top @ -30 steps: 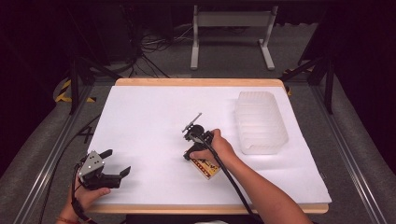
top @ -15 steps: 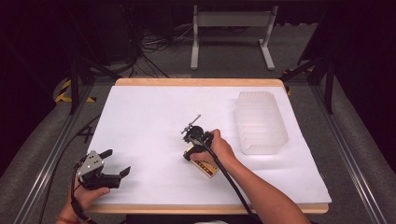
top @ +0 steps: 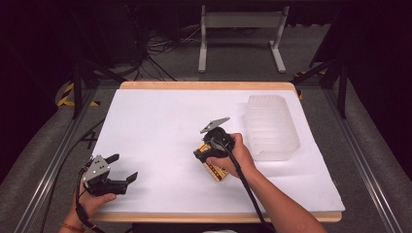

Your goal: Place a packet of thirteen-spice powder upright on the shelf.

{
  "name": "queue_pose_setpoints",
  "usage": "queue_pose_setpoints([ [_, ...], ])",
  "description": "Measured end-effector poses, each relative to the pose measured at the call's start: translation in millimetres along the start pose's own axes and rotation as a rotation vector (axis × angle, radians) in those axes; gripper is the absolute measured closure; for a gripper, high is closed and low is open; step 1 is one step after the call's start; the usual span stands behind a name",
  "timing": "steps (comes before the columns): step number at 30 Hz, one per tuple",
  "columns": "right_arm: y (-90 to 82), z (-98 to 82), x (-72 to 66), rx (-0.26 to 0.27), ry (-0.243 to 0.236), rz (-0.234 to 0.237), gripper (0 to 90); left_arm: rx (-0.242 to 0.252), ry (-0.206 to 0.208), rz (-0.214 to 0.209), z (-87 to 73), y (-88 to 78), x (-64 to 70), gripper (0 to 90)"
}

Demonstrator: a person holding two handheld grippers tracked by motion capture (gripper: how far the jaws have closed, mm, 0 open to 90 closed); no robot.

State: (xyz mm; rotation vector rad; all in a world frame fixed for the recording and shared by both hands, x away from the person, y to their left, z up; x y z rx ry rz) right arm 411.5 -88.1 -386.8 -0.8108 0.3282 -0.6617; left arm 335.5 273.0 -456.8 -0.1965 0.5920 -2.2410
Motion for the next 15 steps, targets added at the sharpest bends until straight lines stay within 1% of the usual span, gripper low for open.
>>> queue_pose_setpoints([
  [2, -5.4, -1.0, 0.9, 0.025, 0.002, -0.010, 32.6, 0.000, -0.003, -0.005, 0.2, 0.8, 0.2, 5.5],
  [3, -8.6, -1.4, 2.0, 0.044, 0.005, -0.012, 32.6, 0.001, -0.009, -0.007, 0.2, 1.2, 0.4, 5.5],
  [5, -15.5, -1.2, 4.1, 0.082, 0.010, -0.029, 32.7, -0.002, -0.007, -0.008, 0.5, 1.7, 0.0, 5.5],
  [8, -26.5, 0.7, 8.7, 0.123, 0.009, -0.069, 32.7, -0.001, -0.005, -0.012, 0.8, 2.8, -0.2, 5.5],
  [11, -39.2, 2.6, 17.0, 0.174, 0.027, -0.093, 32.7, -0.002, -0.004, -0.016, 0.6, 3.3, 0.0, 5.5],
  [13, -47.8, 3.3, 22.8, 0.203, 0.038, -0.123, 32.7, 0.000, -0.003, -0.013, 0.5, 3.3, -0.3, 5.5],
  [15, -57.3, 3.7, 29.1, 0.231, 0.042, -0.142, 32.7, -0.002, -0.005, -0.014, 0.4, 3.0, -0.5, 5.5],
])
Point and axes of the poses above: each handheld gripper's, and its own axes: y roughly forward along the jaws, z roughly out of its top, x roughly to its right, the point moved 1 cm from there along y, roughly forward along the jaws
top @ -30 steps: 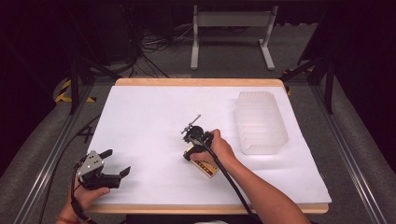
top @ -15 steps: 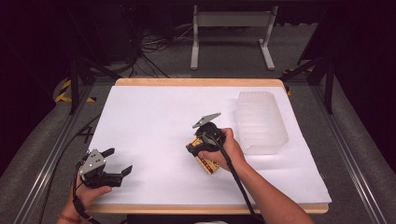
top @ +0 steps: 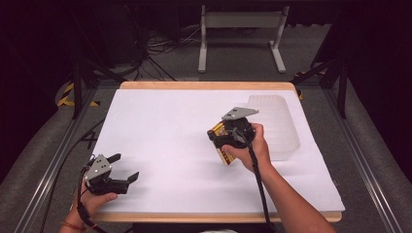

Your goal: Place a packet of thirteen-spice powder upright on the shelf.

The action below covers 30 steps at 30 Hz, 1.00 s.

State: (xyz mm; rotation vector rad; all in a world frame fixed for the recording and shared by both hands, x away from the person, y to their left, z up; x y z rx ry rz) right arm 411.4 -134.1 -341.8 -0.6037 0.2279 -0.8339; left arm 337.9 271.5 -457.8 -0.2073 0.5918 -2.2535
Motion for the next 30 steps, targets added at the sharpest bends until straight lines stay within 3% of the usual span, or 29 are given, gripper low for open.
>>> queue_pose_setpoints([
  [10, -44.0, 7.4, 46.3, 0.129, 0.038, -0.136, 32.7, 0.000, -0.005, -0.002, -0.1, -0.5, 0.2, 5.5],
  [15, -57.2, 1.0, 67.0, 0.158, 0.060, -0.203, 32.7, 0.000, -0.004, -0.002, 0.0, -0.2, 0.4, 5.5],
  [20, -62.6, -10.1, 82.6, 0.187, 0.109, -0.243, 32.7, 0.000, 0.001, -0.003, 0.3, 0.1, 0.7, 5.5],
  [25, -58.0, -23.7, 89.7, 0.167, 0.132, -0.258, 32.6, -0.004, -0.004, -0.006, -0.3, 0.6, 1.3, 5.6],
  [30, -56.8, -34.3, 97.8, 0.183, 0.174, -0.268, 32.7, -0.001, 0.004, -0.001, -0.1, 0.3, 0.6, 5.5],
])
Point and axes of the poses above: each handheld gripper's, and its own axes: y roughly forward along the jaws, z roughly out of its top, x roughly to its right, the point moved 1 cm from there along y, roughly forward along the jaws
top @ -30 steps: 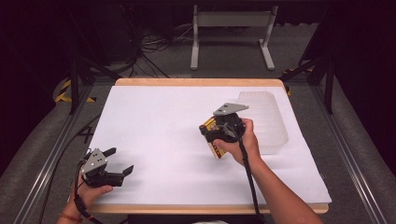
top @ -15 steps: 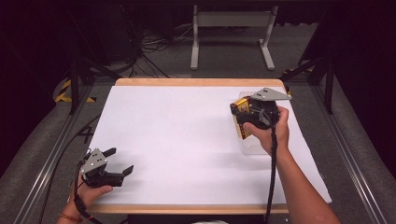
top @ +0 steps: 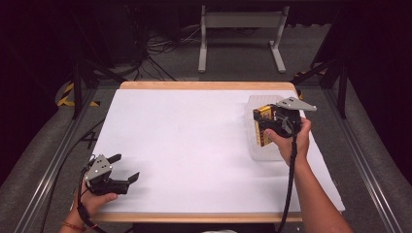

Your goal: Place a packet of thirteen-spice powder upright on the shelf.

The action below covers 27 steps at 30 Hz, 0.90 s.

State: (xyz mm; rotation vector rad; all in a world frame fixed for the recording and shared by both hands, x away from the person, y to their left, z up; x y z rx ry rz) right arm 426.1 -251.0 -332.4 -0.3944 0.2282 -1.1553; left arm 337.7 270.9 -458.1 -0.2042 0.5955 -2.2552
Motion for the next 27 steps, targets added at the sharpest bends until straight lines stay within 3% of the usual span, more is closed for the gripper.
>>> queue_pose_setpoints([
  [8, -4.4, -5.5, 16.3, 0.027, 0.063, -0.048, 32.7, -0.005, 0.000, -0.005, -0.1, -0.1, 0.6, 5.6],
  [10, -4.4, -9.1, 18.3, 0.026, 0.055, -0.084, 32.7, -0.003, -0.001, -0.004, -0.3, 0.2, 0.2, 5.6],
  [20, -12.1, -19.2, 25.3, 0.093, 0.099, -0.134, 32.7, -0.008, -0.001, -0.005, -0.1, 1.1, 1.0, 5.6],
  [22, -10.8, -25.7, 32.2, 0.127, 0.153, -0.152, 32.7, -0.007, -0.001, -0.006, -0.1, 1.2, 0.9, 5.5],
  [27, -9.8, -28.7, 34.2, 0.151, 0.171, -0.177, 32.8, -0.008, 0.001, -0.007, 0.0, 1.4, 0.4, 5.6],
])
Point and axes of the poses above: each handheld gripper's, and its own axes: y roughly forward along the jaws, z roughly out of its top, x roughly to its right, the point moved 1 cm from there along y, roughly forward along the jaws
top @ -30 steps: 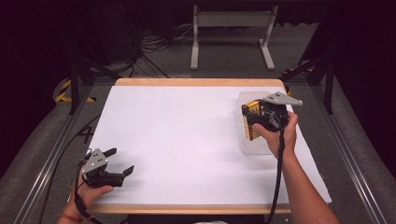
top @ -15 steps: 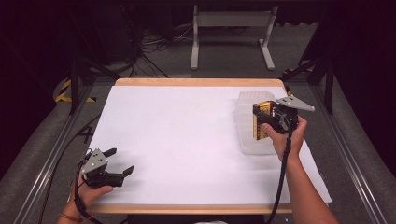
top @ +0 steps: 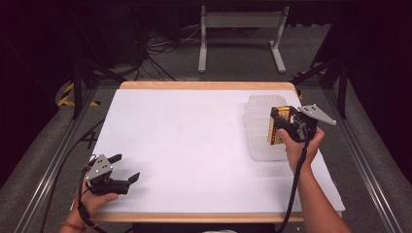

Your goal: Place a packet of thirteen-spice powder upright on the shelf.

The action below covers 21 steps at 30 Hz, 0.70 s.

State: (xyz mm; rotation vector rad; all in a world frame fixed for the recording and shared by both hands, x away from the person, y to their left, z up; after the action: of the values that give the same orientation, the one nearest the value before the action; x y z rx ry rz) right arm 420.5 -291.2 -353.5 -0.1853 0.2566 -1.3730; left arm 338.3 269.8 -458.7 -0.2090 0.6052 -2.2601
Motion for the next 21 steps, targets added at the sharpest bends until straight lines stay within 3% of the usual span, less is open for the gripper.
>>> queue_pose_setpoints([
  [5, 3.7, -0.6, -4.3, 0.012, -0.015, -0.017, 32.8, 0.002, 0.000, -0.002, 0.0, -0.1, 0.1, 5.6],
  [11, 6.1, -1.9, -7.7, 0.025, -0.011, 0.001, 32.8, 0.005, -0.001, -0.007, -0.2, -0.3, 0.2, 5.6],
  [18, -6.8, -4.7, -4.5, 0.038, -0.017, 0.027, 32.6, 0.004, 0.001, -0.009, -0.3, -0.5, 0.3, 5.6],
  [21, -14.1, -3.0, -5.5, 0.026, -0.046, 0.040, 32.1, 0.003, 0.001, -0.009, -0.2, -0.7, 0.5, 5.6],
])
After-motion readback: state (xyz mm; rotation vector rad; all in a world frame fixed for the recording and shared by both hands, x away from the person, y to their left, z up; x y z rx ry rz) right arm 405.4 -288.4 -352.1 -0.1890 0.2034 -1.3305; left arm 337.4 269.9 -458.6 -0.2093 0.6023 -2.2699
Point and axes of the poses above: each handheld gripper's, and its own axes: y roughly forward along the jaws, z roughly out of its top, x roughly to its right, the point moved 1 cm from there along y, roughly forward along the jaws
